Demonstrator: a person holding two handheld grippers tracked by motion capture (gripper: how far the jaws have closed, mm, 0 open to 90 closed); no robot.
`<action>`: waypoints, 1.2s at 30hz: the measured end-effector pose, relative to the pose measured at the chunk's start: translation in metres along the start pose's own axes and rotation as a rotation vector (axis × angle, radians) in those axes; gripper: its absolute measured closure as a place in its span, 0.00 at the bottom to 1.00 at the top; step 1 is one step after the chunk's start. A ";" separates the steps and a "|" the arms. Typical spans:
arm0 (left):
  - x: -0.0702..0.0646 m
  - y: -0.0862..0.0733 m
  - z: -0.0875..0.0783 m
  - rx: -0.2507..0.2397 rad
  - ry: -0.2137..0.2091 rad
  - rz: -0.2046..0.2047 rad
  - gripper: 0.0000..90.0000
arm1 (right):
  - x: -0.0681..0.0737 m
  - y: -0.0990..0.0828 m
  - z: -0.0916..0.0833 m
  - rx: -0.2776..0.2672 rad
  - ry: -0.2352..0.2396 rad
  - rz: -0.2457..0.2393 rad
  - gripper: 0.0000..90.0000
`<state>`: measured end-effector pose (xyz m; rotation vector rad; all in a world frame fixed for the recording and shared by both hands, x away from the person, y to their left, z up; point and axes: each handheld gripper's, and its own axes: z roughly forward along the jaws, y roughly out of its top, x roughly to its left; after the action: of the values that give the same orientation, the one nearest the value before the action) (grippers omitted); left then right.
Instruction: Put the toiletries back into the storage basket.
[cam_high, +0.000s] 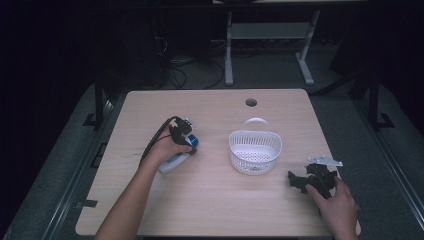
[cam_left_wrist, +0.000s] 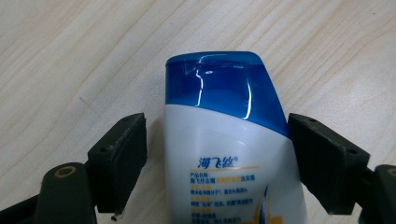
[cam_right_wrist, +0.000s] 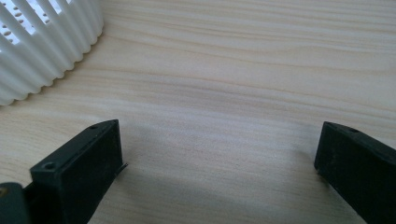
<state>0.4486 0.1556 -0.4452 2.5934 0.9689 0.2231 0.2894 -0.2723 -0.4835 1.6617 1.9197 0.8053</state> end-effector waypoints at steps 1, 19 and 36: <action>0.000 0.000 0.001 0.003 -0.002 -0.001 0.25 | 0.000 0.000 0.000 0.000 0.000 0.000 0.00; 0.001 0.003 0.000 0.030 -0.025 0.007 0.36 | 0.000 0.000 0.000 0.000 0.000 0.000 0.01; 0.002 0.000 -0.008 -0.011 -0.037 0.022 0.40 | 0.000 0.000 0.000 0.000 0.000 0.000 0.00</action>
<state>0.4482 0.1588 -0.4381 2.5897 0.9246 0.1848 0.2894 -0.2723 -0.4835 1.6615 1.9199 0.8053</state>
